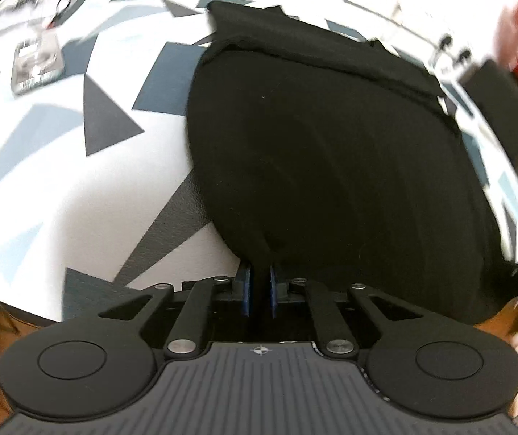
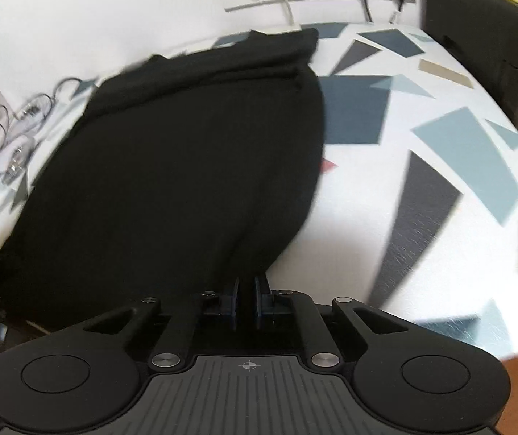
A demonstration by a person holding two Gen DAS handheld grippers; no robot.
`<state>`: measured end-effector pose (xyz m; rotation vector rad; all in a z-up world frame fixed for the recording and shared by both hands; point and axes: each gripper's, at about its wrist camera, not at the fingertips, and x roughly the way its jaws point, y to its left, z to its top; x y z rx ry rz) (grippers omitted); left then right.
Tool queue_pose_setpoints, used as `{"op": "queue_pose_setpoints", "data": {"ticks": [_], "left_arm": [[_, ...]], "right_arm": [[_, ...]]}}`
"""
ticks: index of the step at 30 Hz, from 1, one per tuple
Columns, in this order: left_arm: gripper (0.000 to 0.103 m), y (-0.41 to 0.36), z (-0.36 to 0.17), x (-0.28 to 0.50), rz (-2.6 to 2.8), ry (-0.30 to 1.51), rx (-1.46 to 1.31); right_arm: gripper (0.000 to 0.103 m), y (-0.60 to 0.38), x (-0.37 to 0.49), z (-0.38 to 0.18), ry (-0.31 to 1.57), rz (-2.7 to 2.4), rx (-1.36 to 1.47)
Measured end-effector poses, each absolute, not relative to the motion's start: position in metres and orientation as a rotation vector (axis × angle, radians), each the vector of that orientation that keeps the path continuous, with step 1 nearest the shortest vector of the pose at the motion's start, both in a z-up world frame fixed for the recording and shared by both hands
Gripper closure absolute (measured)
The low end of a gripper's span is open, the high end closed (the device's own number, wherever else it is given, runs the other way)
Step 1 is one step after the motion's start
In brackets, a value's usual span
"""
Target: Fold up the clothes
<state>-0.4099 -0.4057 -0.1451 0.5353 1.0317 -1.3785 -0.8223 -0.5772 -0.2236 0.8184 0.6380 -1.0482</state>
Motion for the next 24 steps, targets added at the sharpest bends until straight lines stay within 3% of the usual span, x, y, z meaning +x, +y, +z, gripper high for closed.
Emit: {"op": "queue_pose_setpoints", "data": {"ticks": [7, 17, 24], "left_arm": [[0.094, -0.377, -0.121, -0.419, -1.391, 0.949, 0.472], [0.095, -0.313, -0.106, -0.429, -1.345, 0.990, 0.416], [0.095, -0.353, -0.061, -0.418, -1.349, 0.869, 0.263]], "right_arm": [[0.097, -0.567, -0.849, -0.207, 0.519, -1.027, 0.867], [0.097, -0.515, -0.900, -0.198, 0.422, -0.897, 0.975], [0.097, -0.551, -0.911, -0.158, 0.259, -0.900, 0.956]]}}
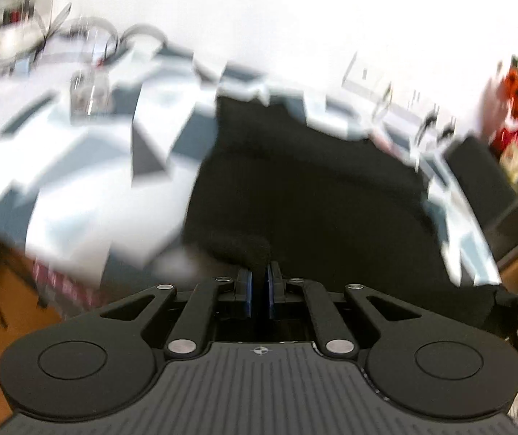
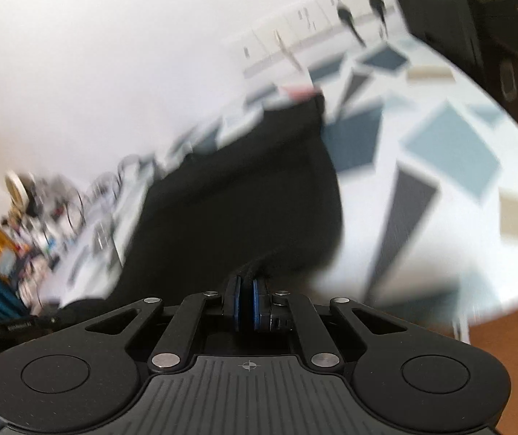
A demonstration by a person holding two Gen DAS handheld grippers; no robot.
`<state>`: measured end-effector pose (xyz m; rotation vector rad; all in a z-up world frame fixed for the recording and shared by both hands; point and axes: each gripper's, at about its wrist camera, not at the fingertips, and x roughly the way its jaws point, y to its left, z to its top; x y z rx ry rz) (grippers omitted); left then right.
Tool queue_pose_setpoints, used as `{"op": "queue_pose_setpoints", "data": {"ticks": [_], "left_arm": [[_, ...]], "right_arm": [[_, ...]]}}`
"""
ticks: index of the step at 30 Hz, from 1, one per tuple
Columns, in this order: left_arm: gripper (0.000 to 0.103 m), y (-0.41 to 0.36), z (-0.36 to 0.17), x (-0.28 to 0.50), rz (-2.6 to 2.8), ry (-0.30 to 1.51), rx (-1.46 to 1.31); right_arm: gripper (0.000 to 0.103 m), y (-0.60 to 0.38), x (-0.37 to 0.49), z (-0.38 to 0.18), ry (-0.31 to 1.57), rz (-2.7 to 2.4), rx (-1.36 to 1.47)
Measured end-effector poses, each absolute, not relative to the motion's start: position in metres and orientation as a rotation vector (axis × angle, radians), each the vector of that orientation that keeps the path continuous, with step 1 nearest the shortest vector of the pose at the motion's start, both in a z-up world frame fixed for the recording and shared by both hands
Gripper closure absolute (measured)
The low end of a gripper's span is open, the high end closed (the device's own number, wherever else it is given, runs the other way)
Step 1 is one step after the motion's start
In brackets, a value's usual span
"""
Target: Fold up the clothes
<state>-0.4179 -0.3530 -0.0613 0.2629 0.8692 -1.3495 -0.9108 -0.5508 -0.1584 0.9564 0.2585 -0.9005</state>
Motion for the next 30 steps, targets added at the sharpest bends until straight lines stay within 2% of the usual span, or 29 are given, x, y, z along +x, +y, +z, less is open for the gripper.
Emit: {"op": "queue_pose_setpoints", "data": {"ticks": [5, 10, 23, 28, 30], "left_arm": [[0.095, -0.410, -0.026, -0.400, -1.361, 0.758, 0.164], [0.095, -0.464, -0.020, -0.383, -1.386, 0.754, 0.135], [0.095, -0.602, -0.062, -0.343, -1.434, 0.842, 0.199], [0.093, -0.654, -0.106, -0.324, -1.379, 0.932, 0.286], [0.085, -0.669, -0.124, -0.322, -1.358, 0.958, 0.358]], "right_arm": [[0.097, -0.612, -0.900, -0.128, 0.164, -0.932, 0.892], [0.097, -0.665, -0.876, -0.115, 0.151, -0.991, 0.835], [0.097, -0.762, -0.847, -0.144, 0.193, -1.126, 0.879], [0.097, -0.814, -0.811, -0.177, 0.325, -1.165, 0.815], [0.097, -0.833, -0.801, -0.202, 0.412, -1.192, 0.805]]}}
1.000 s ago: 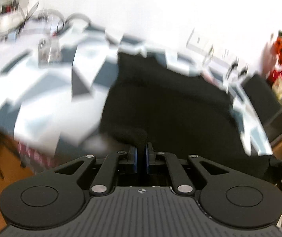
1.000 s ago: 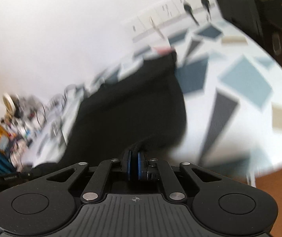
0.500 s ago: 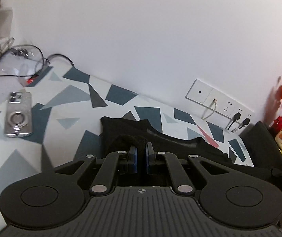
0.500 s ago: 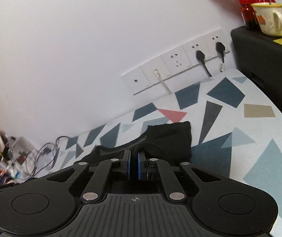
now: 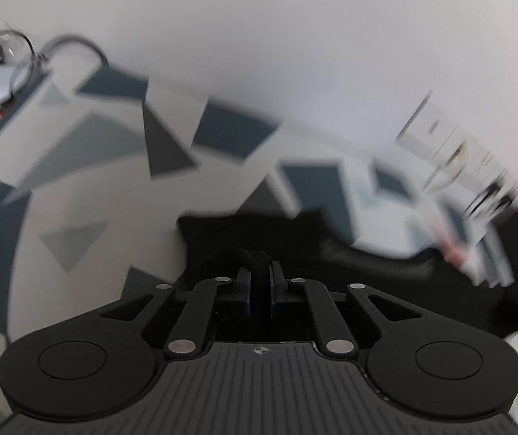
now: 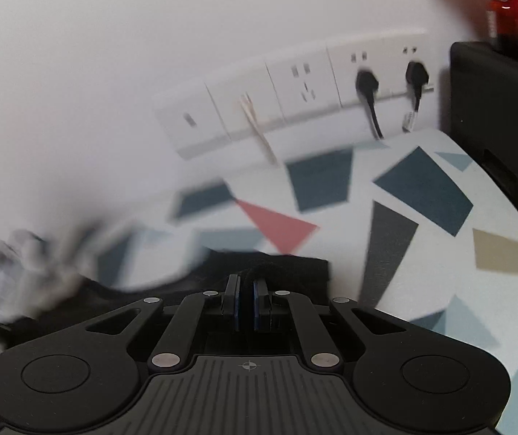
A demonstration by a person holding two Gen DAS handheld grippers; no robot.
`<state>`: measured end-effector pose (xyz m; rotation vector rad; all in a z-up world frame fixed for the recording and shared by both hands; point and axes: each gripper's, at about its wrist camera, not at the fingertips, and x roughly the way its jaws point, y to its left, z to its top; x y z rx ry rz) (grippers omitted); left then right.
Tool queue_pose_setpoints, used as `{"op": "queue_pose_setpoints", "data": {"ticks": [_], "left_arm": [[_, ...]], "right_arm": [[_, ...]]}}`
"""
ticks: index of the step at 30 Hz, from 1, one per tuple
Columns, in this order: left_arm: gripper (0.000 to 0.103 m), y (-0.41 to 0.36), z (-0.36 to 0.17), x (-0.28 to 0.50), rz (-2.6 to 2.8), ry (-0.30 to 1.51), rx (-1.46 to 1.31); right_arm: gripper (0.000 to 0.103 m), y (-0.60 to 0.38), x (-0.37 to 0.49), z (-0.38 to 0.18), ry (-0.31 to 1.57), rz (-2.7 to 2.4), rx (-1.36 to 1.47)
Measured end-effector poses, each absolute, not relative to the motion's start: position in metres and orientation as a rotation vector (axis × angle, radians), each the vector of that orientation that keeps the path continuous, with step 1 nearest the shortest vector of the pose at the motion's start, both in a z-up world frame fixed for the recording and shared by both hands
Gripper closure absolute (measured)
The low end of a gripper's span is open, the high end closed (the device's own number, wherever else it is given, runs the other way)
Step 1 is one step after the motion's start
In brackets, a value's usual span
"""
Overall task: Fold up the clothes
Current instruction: 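Lay the hem over the collar and open both tools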
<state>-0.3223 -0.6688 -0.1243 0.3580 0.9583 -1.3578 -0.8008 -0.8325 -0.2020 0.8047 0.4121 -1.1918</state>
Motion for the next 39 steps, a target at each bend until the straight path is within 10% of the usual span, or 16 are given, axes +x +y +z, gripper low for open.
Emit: {"op": "queue_pose_setpoints", "data": {"ticks": [2, 5, 6, 8, 28, 39], "left_arm": [[0.079, -0.676, -0.128, -0.319, -1.346, 0.976, 0.375], [0.019, -0.675, -0.109, -0.313, -1.322, 0.947, 0.355], [0.014, -0.670, -0.099, -0.313, -1.321, 0.897, 0.344], [0.014, -0.658, -0.084, -0.320, -1.368, 0.797, 0.367], [0.013, -0.646, -0.154, -0.385, -1.432, 0.780, 0.712], [0.013, -0.713, -0.092, -0.337, -1.349, 0.657, 0.350]], "right_arm": [[0.090, -0.847, -0.794, -0.222, 0.479, -1.209, 0.803], [0.070, -0.847, -0.788, -0.220, 0.512, -1.241, 0.741], [0.063, -0.844, -0.788, -0.216, 0.510, -1.260, 0.717], [0.037, -0.827, -0.790, -0.201, 0.460, -1.324, 0.661], [0.031, -0.799, -0.717, -0.238, 0.721, -1.182, 0.636], [0.030, -0.875, -0.746, -0.186, 0.402, -1.417, 0.605]]}}
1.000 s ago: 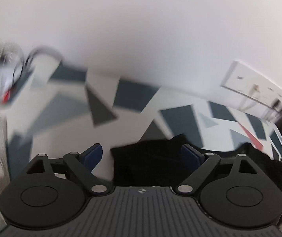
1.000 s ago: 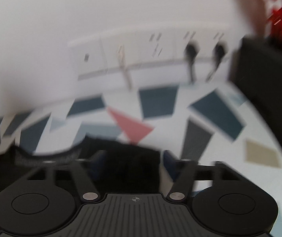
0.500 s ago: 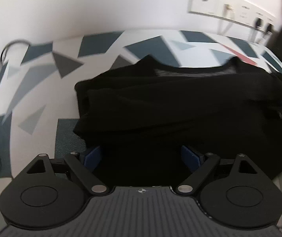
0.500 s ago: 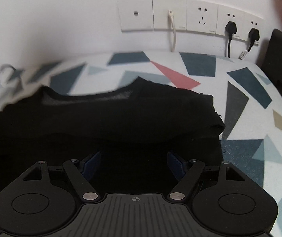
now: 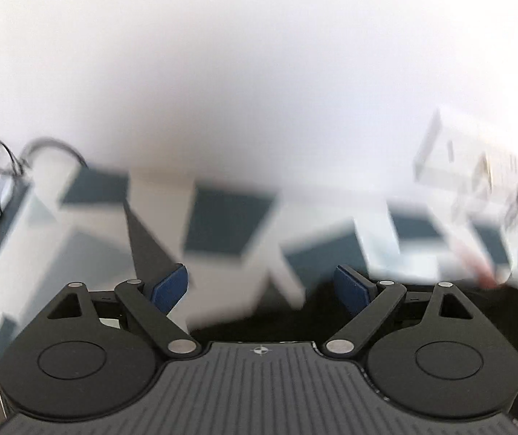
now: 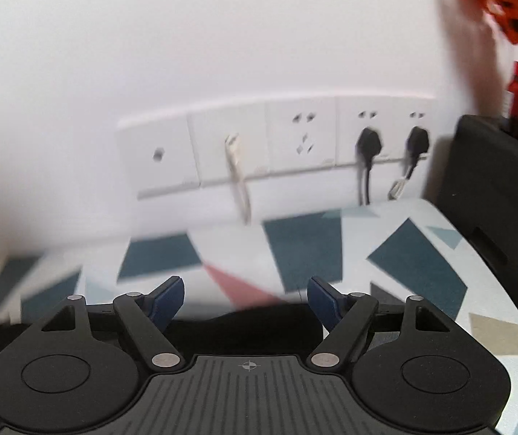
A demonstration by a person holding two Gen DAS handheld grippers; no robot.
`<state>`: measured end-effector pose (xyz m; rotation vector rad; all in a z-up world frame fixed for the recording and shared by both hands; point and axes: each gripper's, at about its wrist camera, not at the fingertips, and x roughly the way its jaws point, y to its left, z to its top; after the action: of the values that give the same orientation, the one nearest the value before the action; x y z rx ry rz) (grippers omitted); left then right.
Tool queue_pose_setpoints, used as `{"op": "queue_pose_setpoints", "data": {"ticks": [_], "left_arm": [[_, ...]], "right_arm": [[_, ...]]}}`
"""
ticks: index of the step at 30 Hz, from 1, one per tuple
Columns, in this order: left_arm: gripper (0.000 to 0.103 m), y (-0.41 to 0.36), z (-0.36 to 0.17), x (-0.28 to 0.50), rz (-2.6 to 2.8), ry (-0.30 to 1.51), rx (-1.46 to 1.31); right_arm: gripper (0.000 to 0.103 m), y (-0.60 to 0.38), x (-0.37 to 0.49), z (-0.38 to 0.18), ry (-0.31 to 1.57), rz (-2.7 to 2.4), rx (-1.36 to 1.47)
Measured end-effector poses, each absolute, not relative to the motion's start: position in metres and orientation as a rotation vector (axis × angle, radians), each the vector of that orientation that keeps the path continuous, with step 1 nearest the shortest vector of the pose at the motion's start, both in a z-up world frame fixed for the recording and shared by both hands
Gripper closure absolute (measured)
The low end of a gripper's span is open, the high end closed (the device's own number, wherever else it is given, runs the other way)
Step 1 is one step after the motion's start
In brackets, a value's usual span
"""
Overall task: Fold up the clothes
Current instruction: 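Lay the hem over the collar and open both tools, then press the folded black sweater flat with both open tools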
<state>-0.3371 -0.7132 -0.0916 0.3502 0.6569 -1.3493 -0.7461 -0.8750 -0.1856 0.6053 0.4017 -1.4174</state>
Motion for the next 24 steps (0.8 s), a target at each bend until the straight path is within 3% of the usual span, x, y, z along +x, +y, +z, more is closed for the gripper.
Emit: {"op": "queue_pose_setpoints", "data": {"ticks": [3, 8, 12, 15, 18, 21, 23, 24], "left_arm": [[0.008, -0.707, -0.086, -0.325, -1.326, 0.625, 0.341], [0.008, -0.686, -0.127, -0.312, -1.322, 0.762, 0.484], [0.008, -0.662, -0.159, -0.305, -1.305, 0.907, 0.530], [0.003, -0.652, -0.164, -0.309, -1.302, 0.905, 0.529], [0.001, -0.653, -0.166, -0.316, -1.306, 0.916, 0.536], [0.002, -0.652, -0.169, -0.326, -1.310, 0.881, 0.561], [0.004, -0.644, -0.170, -0.340, -1.336, 0.826, 0.610], [0.006, -0.639, -0.170, -0.344, -1.348, 0.810, 0.624]], "right_arm": [[0.026, -0.860, -0.750, -0.189, 0.431, -1.368, 0.600], [0.023, -0.827, -0.765, -0.213, 0.522, -1.364, 0.662], [0.019, -0.808, -0.785, -0.227, 0.466, -1.392, 0.831], [0.016, -0.796, -0.799, -0.236, 0.423, -1.412, 0.947], [0.001, -0.796, -0.797, -0.239, 0.462, -1.454, 0.892], [0.002, -0.797, -0.794, -0.243, 0.476, -1.443, 0.843], [0.016, -0.796, -0.786, -0.248, 0.549, -1.375, 0.829], [0.019, -0.793, -0.780, -0.249, 0.589, -1.356, 0.792]]}}
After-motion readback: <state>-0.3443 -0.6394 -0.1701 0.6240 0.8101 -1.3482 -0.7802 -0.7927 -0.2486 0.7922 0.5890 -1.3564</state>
